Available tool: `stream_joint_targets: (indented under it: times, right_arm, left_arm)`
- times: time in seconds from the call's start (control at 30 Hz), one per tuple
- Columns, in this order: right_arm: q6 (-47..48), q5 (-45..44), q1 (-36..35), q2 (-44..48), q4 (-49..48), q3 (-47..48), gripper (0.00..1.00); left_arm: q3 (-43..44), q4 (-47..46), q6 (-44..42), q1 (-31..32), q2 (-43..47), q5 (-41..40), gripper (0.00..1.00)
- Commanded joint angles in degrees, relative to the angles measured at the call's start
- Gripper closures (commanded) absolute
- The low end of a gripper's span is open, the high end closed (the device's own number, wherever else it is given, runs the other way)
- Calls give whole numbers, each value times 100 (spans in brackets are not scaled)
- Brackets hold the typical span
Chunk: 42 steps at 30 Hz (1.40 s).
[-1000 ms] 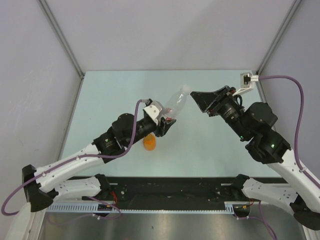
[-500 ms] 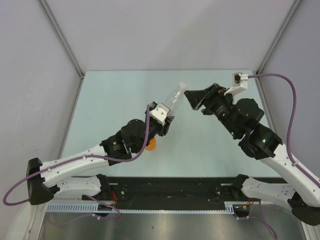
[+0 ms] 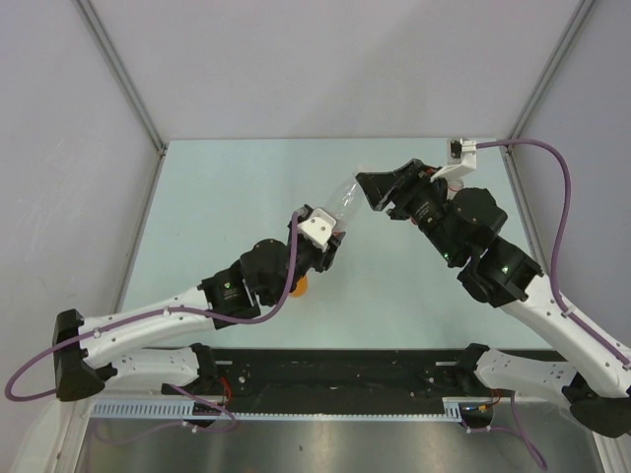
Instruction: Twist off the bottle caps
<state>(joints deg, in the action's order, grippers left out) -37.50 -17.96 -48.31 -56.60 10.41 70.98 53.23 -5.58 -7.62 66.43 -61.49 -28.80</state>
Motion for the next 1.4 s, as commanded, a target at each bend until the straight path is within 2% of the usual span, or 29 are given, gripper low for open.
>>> stream_joint_targets:
  times: [0.0, 0.2, 0.7, 0.9, 0.97, 1.13, 1.17, 1.23, 1.33, 1.37]
  right_arm:
    - [32, 20, -20, -97, -417, 241, 36]
    - [41, 3, -3, -194, -496, 241, 41]
    - [146, -42, -3, -176, -681, 241, 43]
    - [146, 99, -2, -229, -611, 250, 60]
    - [146, 91, -3, -238, -585, 241, 62]
    - [146, 135, 6, -255, -550, 241, 75]
    - [146, 152, 6, -273, -541, 241, 80]
    - [155, 196, 15, -282, -506, 241, 100]
    - [338, 503, 24, -325, -514, 250, 100]
    - [400, 599, 24, -334, -514, 241, 100]
  left_arm:
    - [-6, -259, -135, 80, 146, -161, 100]
    - [-32, -268, -161, 124, 190, -161, 100]
    - [-129, -259, -188, 159, 208, -205, 100]
    - [-147, -312, -179, 151, 234, -197, 100]
    - [-138, -312, -179, 159, 234, -197, 100]
    - [-146, -303, -170, 159, 261, -188, 100]
    - [-146, -303, -179, 151, 269, -179, 100]
    - [-138, -294, -179, 159, 296, -179, 100]
    - [-155, -251, -196, 168, 427, 110, 100]
    - [-155, -233, -188, 159, 489, 450, 100]
